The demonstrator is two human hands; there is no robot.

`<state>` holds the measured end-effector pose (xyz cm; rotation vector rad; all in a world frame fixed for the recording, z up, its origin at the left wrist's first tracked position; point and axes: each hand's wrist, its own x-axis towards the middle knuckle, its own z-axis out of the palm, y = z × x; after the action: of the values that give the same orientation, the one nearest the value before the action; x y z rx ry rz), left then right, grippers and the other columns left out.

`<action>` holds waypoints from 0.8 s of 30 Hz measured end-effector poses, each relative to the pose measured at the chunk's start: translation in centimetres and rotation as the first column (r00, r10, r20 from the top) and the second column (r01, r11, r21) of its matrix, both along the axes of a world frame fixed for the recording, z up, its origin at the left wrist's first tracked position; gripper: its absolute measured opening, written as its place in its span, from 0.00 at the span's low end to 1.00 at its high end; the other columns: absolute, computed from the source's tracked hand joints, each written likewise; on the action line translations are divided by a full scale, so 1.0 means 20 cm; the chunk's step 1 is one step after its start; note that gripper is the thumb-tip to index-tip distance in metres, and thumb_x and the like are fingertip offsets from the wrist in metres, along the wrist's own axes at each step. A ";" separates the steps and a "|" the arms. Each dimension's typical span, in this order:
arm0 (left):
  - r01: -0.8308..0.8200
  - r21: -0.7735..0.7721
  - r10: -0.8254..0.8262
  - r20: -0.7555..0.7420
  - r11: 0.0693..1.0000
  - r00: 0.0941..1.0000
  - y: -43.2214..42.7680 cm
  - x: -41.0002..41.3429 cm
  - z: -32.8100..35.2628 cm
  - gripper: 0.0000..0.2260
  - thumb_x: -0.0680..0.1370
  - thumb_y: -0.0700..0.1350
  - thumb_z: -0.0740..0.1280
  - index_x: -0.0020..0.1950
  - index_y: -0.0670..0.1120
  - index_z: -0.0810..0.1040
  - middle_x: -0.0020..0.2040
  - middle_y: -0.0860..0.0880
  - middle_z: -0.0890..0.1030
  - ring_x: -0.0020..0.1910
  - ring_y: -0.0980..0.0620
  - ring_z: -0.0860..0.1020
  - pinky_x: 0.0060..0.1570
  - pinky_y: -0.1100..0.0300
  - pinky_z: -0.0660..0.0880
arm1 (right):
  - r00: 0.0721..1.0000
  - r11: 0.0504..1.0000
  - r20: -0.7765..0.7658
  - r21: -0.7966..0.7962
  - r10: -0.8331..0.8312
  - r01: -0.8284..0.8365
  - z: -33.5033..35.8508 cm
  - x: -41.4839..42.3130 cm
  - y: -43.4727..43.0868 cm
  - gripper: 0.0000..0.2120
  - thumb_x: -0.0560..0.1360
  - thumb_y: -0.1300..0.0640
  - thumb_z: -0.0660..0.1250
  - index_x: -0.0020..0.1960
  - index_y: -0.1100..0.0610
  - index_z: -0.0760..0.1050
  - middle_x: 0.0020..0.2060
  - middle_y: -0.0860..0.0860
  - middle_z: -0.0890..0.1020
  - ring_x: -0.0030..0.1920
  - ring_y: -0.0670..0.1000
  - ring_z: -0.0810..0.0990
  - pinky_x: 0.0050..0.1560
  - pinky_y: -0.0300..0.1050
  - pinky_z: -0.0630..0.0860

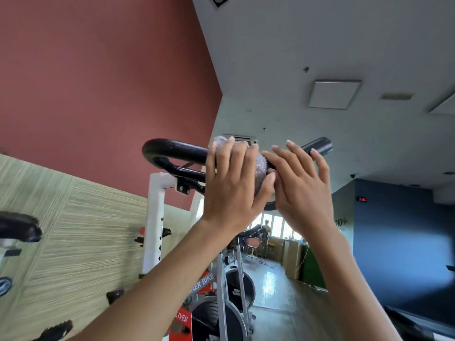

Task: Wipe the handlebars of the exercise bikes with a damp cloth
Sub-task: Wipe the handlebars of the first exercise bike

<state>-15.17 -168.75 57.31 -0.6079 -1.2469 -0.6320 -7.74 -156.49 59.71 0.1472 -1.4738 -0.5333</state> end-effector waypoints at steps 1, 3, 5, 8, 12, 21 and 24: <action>-0.034 -0.015 0.034 -0.030 0.999 0.999 0.01 -0.02 0.00 0.21 0.83 0.52 0.51 0.65 0.41 0.74 0.63 0.42 0.77 0.67 0.40 0.70 0.73 0.43 0.55 | 1.000 1.000 -0.004 0.016 -0.020 0.020 0.01 0.01 0.02 0.19 0.83 0.50 0.49 0.67 0.50 0.73 0.66 0.48 0.76 0.73 0.51 0.65 0.74 0.55 0.56; -0.093 -0.045 0.087 -0.112 0.995 0.990 -0.03 -0.09 0.00 0.19 0.83 0.52 0.51 0.66 0.43 0.72 0.64 0.44 0.75 0.67 0.41 0.69 0.74 0.44 0.50 | 1.000 1.000 -0.010 0.010 -0.026 0.027 0.01 0.01 0.03 0.19 0.83 0.49 0.48 0.66 0.51 0.73 0.66 0.50 0.76 0.74 0.53 0.64 0.74 0.55 0.57; -0.142 -0.005 0.140 -0.158 0.990 0.977 -0.15 -0.22 0.00 0.18 0.83 0.52 0.49 0.67 0.44 0.67 0.67 0.44 0.69 0.68 0.42 0.66 0.75 0.45 0.47 | 1.000 1.000 0.001 -0.027 0.006 -0.006 -0.01 -0.01 0.01 0.18 0.83 0.50 0.49 0.65 0.52 0.73 0.65 0.50 0.76 0.75 0.53 0.63 0.75 0.56 0.55; -0.165 0.070 0.174 -0.156 0.984 0.972 -0.28 -0.35 -0.02 0.21 0.84 0.54 0.45 0.69 0.43 0.64 0.68 0.43 0.65 0.70 0.41 0.63 0.74 0.44 0.46 | 0.996 0.992 -0.005 -0.088 0.092 -0.092 -0.02 -0.05 -0.02 0.18 0.82 0.52 0.48 0.63 0.53 0.73 0.63 0.50 0.76 0.74 0.54 0.62 0.76 0.57 0.50; -0.082 0.006 0.082 -0.160 0.997 0.984 -0.09 -0.23 -0.01 0.20 0.84 0.53 0.46 0.69 0.43 0.64 0.68 0.44 0.66 0.70 0.40 0.63 0.75 0.44 0.48 | 0.992 0.986 -0.023 -0.110 0.126 -0.128 -0.03 -0.06 -0.05 0.16 0.82 0.54 0.50 0.61 0.54 0.74 0.61 0.49 0.77 0.73 0.54 0.63 0.76 0.57 0.50; -0.058 0.078 0.067 -0.111 0.995 0.992 -0.46 -0.41 -0.02 0.20 0.83 0.50 0.47 0.69 0.43 0.66 0.67 0.41 0.71 0.69 0.40 0.66 0.76 0.44 0.49 | 0.989 0.965 -0.081 -0.224 0.122 -0.137 -0.06 -0.09 -0.19 0.16 0.82 0.53 0.52 0.56 0.56 0.77 0.55 0.50 0.81 0.70 0.56 0.67 0.76 0.54 0.48; -0.012 0.097 0.023 -0.111 0.995 0.994 -0.40 -0.39 -0.02 0.21 0.83 0.49 0.47 0.70 0.40 0.65 0.69 0.39 0.70 0.72 0.38 0.63 0.77 0.44 0.47 | 0.990 0.962 -0.105 -0.246 0.098 -0.122 -0.08 -0.14 -0.26 0.15 0.81 0.52 0.53 0.55 0.56 0.77 0.52 0.51 0.81 0.66 0.55 0.70 0.77 0.52 0.48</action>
<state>-23.03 -176.79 56.98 -0.5442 -1.1094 -0.6309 -10.62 -161.78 58.20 0.0038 -1.4213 -0.2555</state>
